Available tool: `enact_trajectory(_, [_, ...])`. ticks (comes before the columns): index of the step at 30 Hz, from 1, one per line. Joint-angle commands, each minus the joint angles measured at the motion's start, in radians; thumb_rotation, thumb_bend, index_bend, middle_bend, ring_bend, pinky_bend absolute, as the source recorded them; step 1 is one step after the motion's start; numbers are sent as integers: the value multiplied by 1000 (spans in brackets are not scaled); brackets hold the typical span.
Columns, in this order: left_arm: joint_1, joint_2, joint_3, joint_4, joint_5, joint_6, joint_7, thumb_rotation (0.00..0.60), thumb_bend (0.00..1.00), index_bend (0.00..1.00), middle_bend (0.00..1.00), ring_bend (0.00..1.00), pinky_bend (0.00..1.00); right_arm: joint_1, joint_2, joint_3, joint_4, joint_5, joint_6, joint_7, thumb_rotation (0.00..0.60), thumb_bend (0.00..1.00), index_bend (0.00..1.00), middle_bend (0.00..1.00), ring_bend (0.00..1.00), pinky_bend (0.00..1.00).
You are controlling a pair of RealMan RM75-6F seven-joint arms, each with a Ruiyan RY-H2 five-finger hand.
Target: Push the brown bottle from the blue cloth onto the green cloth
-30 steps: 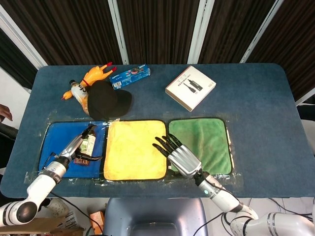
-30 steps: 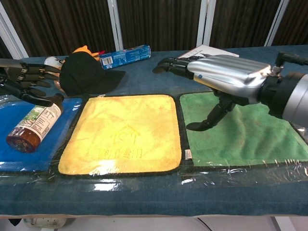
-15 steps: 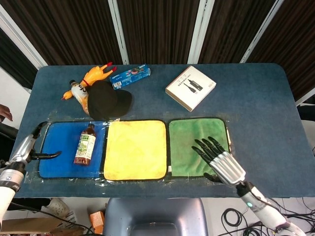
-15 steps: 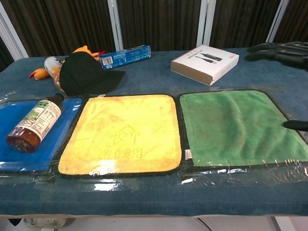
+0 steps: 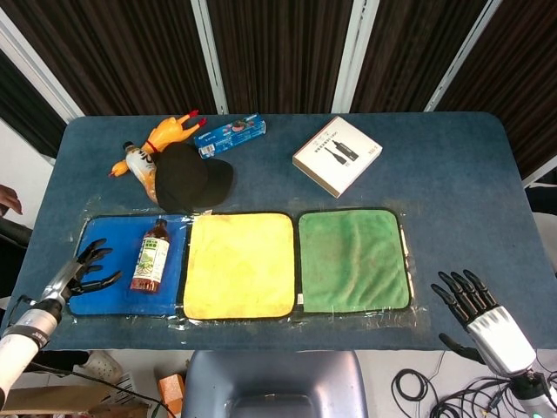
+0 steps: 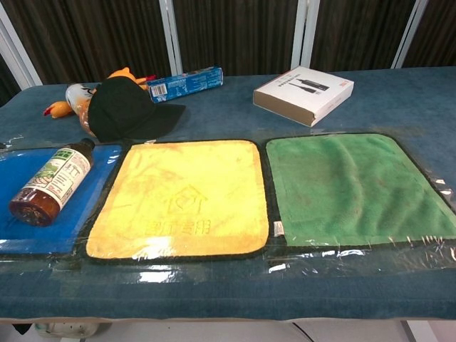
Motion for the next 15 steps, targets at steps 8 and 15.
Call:
enact_trajectory(8, [-72, -109, -34, 102, -25, -129, -30, 487, 250, 37, 133, 72, 203, -15, -2, 5, 13, -6, -12, 23, 600, 143, 0, 0, 0, 0])
enact_trajectory(15, [-85, -126, -38, 135, -50, -140, -17, 487, 250, 37, 133, 72, 213, -10, 17, -18, 18, -30, -35, 87, 600, 142, 0, 0, 0, 0])
